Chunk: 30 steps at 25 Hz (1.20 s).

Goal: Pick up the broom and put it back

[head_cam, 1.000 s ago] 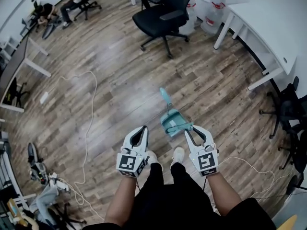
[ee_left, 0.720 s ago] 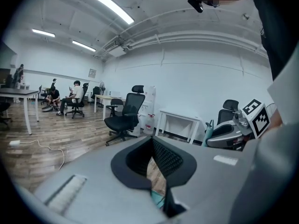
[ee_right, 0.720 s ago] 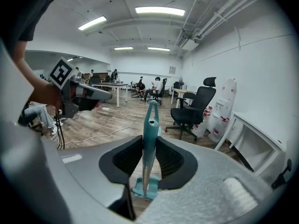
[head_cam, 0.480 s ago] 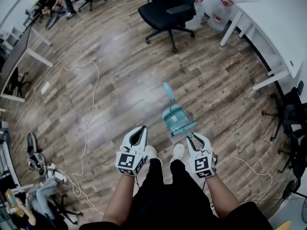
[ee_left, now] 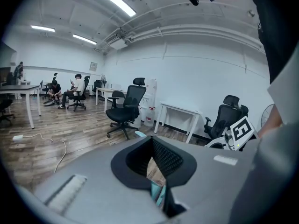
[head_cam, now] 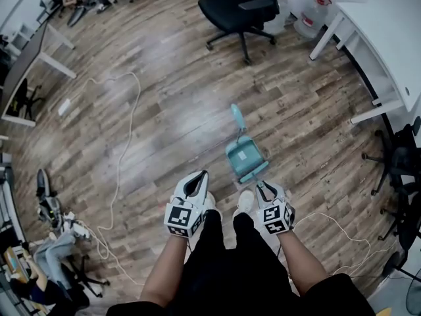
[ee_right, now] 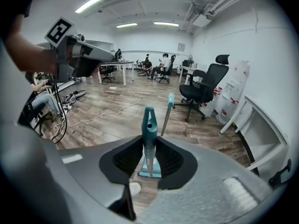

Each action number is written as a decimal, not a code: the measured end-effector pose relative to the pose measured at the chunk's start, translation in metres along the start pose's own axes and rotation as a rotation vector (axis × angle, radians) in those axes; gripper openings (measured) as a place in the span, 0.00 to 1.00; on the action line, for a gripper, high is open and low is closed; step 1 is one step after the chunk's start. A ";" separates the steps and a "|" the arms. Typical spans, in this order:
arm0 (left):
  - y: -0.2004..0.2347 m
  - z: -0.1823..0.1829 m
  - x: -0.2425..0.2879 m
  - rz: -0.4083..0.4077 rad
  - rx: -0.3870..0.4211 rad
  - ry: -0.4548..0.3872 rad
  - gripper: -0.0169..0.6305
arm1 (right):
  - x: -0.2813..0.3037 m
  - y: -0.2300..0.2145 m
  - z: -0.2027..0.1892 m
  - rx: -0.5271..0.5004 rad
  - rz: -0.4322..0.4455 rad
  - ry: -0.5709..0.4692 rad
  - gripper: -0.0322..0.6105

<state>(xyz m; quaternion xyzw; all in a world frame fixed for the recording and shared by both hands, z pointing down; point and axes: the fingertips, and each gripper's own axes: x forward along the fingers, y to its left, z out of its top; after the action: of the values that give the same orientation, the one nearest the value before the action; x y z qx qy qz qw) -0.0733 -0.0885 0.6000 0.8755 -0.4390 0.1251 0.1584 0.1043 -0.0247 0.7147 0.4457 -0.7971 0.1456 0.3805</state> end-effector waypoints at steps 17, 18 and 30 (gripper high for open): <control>0.017 -0.012 -0.003 0.036 -0.024 0.029 0.05 | 0.059 -0.016 0.047 0.069 0.005 -0.050 0.19; 0.018 -0.013 -0.002 0.035 -0.024 0.031 0.05 | 0.063 -0.020 0.050 0.071 0.000 -0.052 0.19; 0.034 -0.013 0.009 0.048 -0.021 0.049 0.05 | 0.110 -0.059 0.089 0.076 -0.064 -0.038 0.19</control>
<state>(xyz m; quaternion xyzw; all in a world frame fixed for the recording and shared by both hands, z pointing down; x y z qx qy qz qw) -0.0969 -0.1088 0.6207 0.8596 -0.4573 0.1457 0.1754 0.0757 -0.1744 0.7297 0.4876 -0.7835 0.1550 0.3526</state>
